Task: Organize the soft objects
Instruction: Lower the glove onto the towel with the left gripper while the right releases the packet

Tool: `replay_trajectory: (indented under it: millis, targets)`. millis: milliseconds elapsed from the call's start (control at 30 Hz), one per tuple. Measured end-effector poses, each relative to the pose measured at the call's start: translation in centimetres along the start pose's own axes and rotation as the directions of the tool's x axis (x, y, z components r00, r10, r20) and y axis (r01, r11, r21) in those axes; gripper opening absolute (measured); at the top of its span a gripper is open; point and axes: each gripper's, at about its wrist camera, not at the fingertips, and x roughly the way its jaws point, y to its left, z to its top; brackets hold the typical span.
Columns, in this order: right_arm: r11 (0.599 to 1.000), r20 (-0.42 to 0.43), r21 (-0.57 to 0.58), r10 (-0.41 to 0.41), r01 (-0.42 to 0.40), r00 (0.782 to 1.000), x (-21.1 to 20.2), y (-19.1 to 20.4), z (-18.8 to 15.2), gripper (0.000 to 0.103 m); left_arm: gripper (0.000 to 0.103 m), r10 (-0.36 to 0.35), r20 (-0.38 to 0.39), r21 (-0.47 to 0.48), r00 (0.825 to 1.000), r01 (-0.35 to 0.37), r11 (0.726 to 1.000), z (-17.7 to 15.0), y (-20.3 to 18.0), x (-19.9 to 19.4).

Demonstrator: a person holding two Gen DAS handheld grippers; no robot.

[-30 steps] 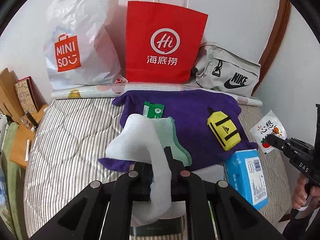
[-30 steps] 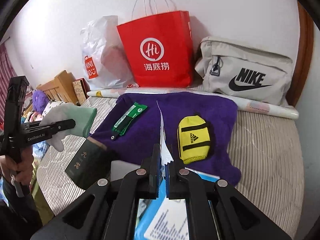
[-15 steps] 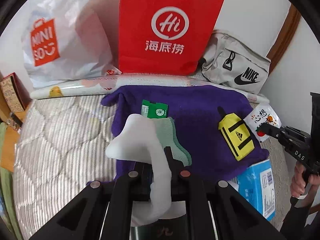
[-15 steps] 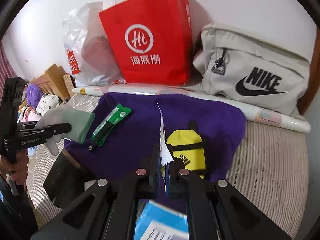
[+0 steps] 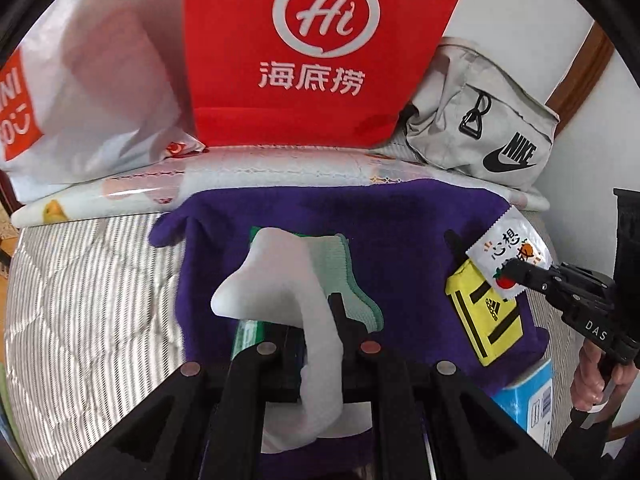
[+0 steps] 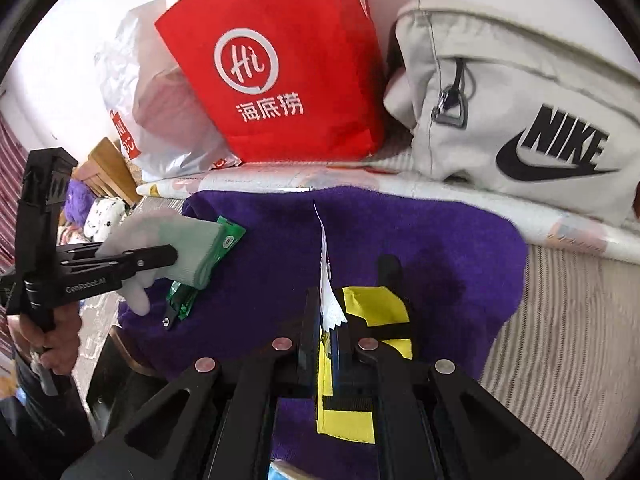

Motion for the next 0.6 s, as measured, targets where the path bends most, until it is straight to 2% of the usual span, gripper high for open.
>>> replay_trajectory:
  millis: [133,300,400,467,600]
  targets:
    - [1.000,-0.029,0.030,0.001,0.000,1.000,1.0,-1.0,0.1,0.005,0.011,-0.002,-0.014,0.005,1.000,0.002,1.000,0.6,-0.3,0.9]
    - [0.998,-0.045,0.067,-0.010,0.013,0.999,1.2,-2.1,0.1,0.015,0.011,0.014,-0.031,0.006,0.999,-0.013,1.000,0.9,-0.3,2.2]
    - [0.998,-0.045,0.043,-0.036,0.038,0.998,1.1,-2.2,0.0,0.019,0.011,0.034,-0.054,0.011,0.998,-0.033,0.999,0.8,-0.3,3.1]
    - [0.998,-0.045,0.013,-0.069,0.069,0.997,1.1,-2.0,0.0,0.027,0.013,0.036,-0.057,0.014,0.998,-0.035,0.999,0.8,-0.3,3.5]
    - [0.992,-0.042,-0.044,-0.123,0.121,0.992,1.2,-1.8,-0.2,0.039,0.027,0.070,-0.054,0.035,0.996,-0.069,0.997,1.0,-0.5,3.8]
